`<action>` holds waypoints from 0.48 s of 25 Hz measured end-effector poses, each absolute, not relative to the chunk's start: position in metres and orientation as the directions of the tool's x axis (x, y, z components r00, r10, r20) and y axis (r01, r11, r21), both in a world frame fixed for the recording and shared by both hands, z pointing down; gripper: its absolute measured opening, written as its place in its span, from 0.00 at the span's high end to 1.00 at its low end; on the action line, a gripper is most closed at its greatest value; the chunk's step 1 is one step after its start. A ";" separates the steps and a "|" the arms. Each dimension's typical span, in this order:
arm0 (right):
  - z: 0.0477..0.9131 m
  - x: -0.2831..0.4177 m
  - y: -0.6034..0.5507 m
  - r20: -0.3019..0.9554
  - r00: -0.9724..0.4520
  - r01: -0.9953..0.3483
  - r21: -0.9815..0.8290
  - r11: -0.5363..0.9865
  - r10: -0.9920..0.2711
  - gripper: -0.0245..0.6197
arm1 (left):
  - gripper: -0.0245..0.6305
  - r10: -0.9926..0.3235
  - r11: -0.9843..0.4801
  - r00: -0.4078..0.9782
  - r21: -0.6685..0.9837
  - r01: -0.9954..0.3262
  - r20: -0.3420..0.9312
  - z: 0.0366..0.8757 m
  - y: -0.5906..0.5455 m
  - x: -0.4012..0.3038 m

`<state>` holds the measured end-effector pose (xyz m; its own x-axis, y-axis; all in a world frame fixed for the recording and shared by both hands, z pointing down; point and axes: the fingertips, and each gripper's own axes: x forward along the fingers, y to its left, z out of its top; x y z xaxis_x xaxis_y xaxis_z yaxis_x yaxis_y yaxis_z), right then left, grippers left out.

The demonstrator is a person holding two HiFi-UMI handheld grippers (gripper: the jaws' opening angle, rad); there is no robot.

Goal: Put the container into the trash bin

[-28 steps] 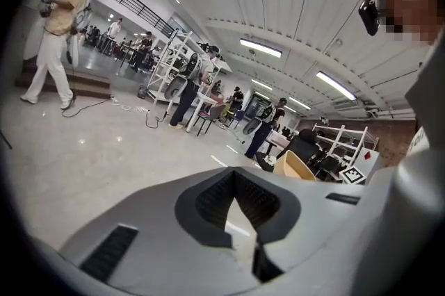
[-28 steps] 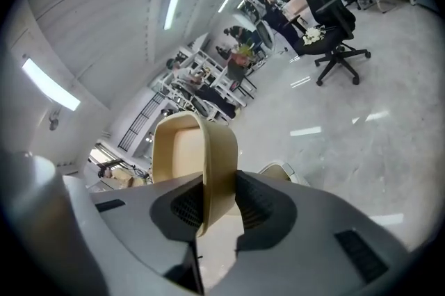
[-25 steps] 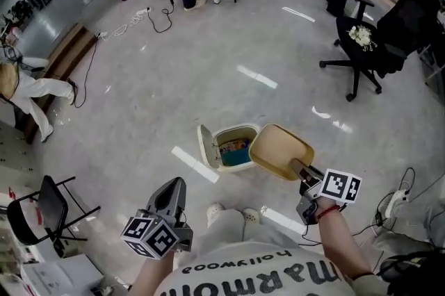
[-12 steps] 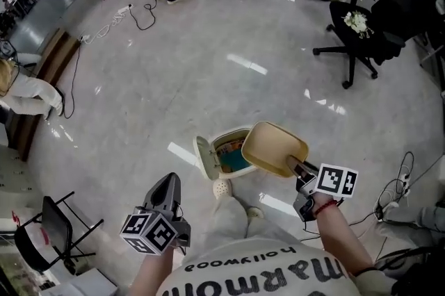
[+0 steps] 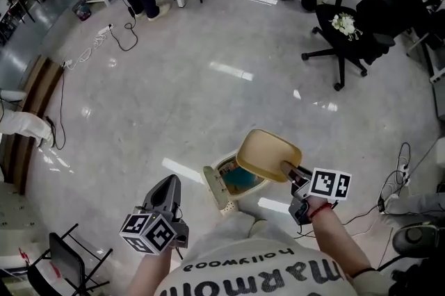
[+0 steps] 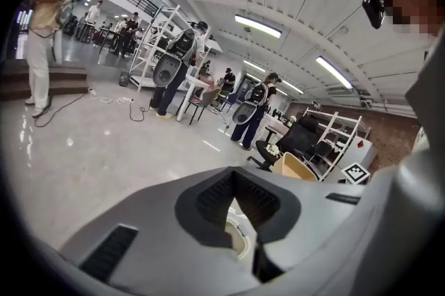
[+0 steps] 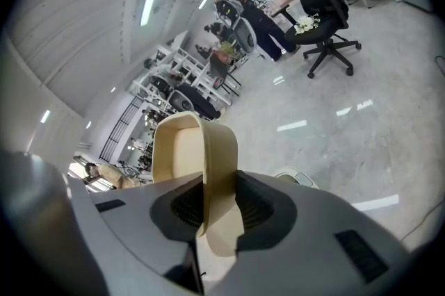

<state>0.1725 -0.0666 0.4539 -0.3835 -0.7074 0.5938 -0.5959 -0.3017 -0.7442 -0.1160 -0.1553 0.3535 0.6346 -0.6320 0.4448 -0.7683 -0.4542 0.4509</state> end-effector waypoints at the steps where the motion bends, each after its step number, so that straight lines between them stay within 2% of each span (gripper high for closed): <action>1: 0.455 0.171 -0.070 0.594 -0.381 -0.596 -0.744 -0.303 -0.709 0.83 | 0.97 -0.624 -0.459 0.636 0.445 -0.769 0.455 0.357 -0.160 -0.116; 8: 0.488 0.167 -0.076 0.637 -0.385 -0.586 -0.728 -0.356 -0.667 0.83 | 0.97 -0.572 -0.557 0.664 0.365 -0.746 0.482 0.387 -0.180 -0.091; 12: 0.521 0.165 -0.073 0.674 -0.418 -0.579 -0.714 -0.392 -0.609 0.83 | 0.97 -0.516 -0.576 0.658 0.347 -0.740 0.548 0.418 -0.181 -0.073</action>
<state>0.1650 -0.0732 0.5210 -0.4183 -0.6092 0.6737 -0.5794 -0.3922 -0.7144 -0.0726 -0.1807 0.4179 0.6585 -0.5157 0.5481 -0.7401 -0.5759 0.3473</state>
